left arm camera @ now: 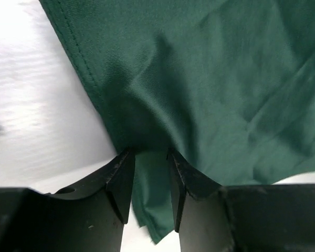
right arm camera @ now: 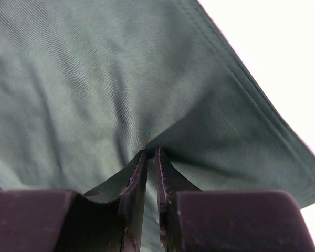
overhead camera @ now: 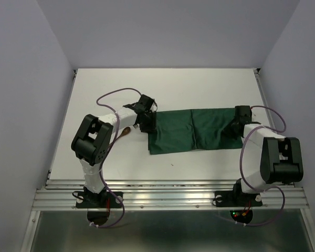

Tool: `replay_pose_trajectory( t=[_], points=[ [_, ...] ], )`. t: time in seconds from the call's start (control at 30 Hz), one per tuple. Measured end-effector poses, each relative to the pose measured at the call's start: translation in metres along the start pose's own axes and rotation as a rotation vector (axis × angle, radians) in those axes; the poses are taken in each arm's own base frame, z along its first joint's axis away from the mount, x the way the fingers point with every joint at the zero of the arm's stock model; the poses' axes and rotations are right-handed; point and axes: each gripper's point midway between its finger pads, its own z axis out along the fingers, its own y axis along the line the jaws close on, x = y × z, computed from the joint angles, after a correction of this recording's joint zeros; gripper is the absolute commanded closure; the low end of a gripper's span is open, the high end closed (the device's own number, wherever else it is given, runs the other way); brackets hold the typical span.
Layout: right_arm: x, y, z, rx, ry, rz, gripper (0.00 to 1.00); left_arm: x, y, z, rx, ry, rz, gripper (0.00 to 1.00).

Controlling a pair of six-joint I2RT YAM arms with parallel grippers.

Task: Fold the napkin into a case and place the utensils inside
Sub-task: Move the rectangle-folded napkin to the center of the board, then smooth out the rectangle-folded napkin at the center of the board.

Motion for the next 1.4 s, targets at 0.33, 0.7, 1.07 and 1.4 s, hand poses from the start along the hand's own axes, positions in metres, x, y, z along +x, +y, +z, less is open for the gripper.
replay_pose_trajectory(
  t=[0.33, 0.7, 1.07, 1.4],
  points=[
    [0.040, 0.015, -0.015, -0.036, 0.046, 0.014, 0.74, -0.047, 0.044, -0.015, -0.097, -0.095, -0.053, 0.56],
    [-0.046, 0.025, -0.060, 0.076, -0.189, -0.126, 0.33, -0.029, 0.033, -0.069, -0.067, -0.136, -0.056, 0.51],
    [-0.051, 0.015, -0.060, 0.130, -0.180, -0.176, 0.26, 0.055, 0.061, -0.068, -0.127, -0.013, -0.201, 0.51],
    [-0.047, 0.013, -0.057, 0.137, -0.164, -0.186, 0.25, 0.077, 0.062, -0.053, -0.099, 0.024, -0.256, 0.59]
  ],
)
